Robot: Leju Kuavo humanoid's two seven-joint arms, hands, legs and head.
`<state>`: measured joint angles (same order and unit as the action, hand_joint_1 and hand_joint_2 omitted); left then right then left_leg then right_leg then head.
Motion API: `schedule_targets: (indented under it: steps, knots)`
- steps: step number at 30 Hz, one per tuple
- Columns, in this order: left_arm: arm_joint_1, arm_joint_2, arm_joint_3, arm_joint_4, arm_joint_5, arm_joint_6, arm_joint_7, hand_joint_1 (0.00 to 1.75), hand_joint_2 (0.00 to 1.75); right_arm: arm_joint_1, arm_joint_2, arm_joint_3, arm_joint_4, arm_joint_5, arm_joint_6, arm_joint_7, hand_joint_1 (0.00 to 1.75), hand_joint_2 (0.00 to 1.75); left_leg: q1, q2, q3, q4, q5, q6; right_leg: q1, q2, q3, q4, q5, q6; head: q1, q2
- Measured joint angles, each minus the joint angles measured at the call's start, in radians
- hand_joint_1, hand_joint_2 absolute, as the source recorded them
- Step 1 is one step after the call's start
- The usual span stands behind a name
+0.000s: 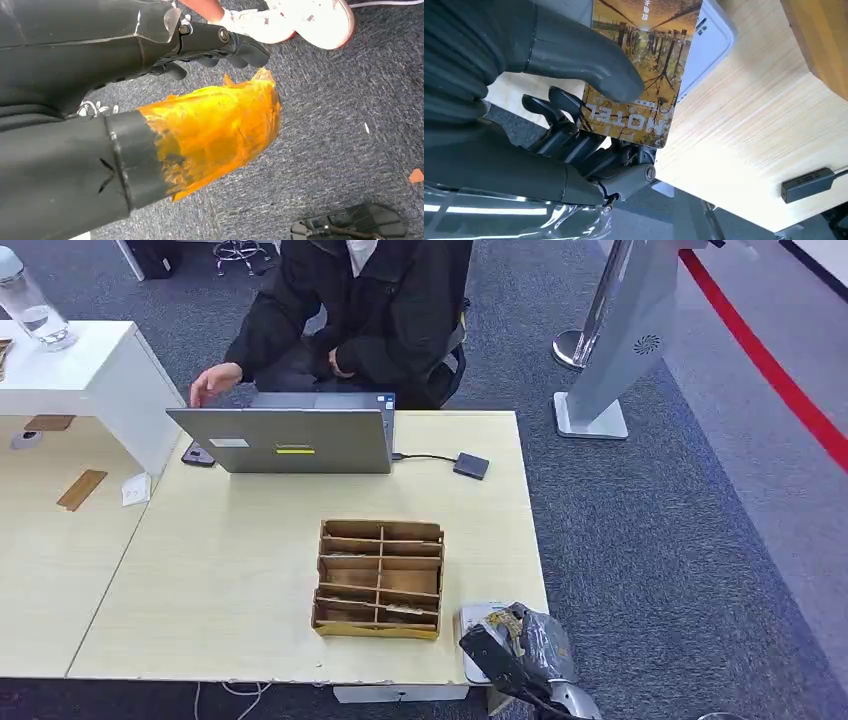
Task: Pass the card to the sensor for recognition and then transmit it.
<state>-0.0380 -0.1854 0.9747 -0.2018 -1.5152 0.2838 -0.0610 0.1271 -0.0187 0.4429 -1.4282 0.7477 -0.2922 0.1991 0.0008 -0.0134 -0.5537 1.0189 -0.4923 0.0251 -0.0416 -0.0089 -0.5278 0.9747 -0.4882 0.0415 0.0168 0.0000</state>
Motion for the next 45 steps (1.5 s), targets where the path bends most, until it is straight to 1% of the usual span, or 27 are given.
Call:
schedule_targets:
  steps: [25, 30, 38, 45]
  knots:
    - [0.0, 0.0, 0.002, 0.0, -0.004, -0.002, 0.0, 0.0, 0.0, -0.011, 0.005, 0.0, 0.009, 0.031, 0.015, 0.007, 1.75, 1.75, 0.0, 0.0, 0.001, 0.0, 0.0, 0.0, 0.0, 0.0, 0.0, 0.0, 0.0, 0.0, 0.0, 0.0]
    - [0.0, 0.0, 0.008, 0.0, -0.005, -0.003, 0.0, 0.0, 0.0, -0.012, 0.005, -0.002, 0.006, 0.061, 0.009, 0.007, 1.75, 1.75, 0.0, 0.0, 0.001, 0.0, 0.0, 0.0, 0.0, 0.0, 0.0, 0.0, 0.0, 0.0, 0.0, 0.0]
    - [0.0, -0.001, 0.017, 0.0, -0.009, -0.003, 0.0, 0.0, 0.0, -0.015, 0.005, -0.002, -0.039, 0.125, 0.003, 0.002, 1.75, 1.75, 0.0, 0.0, 0.0, 0.0, 0.0, 0.0, 0.0, 0.0, 0.0, 0.0, 0.0, 0.0, 0.0, 0.0]
    - [-0.001, -0.002, 0.025, 0.0, -0.01, -0.003, -0.001, 0.0, 0.0, -0.011, 0.005, -0.002, -0.108, 0.163, -0.019, -0.037, 1.75, 1.75, 0.0, 0.0, 0.0, 0.0, 0.0, 0.0, 0.0, 0.0, 0.0, 0.0, 0.0, 0.0, 0.0, 0.0]
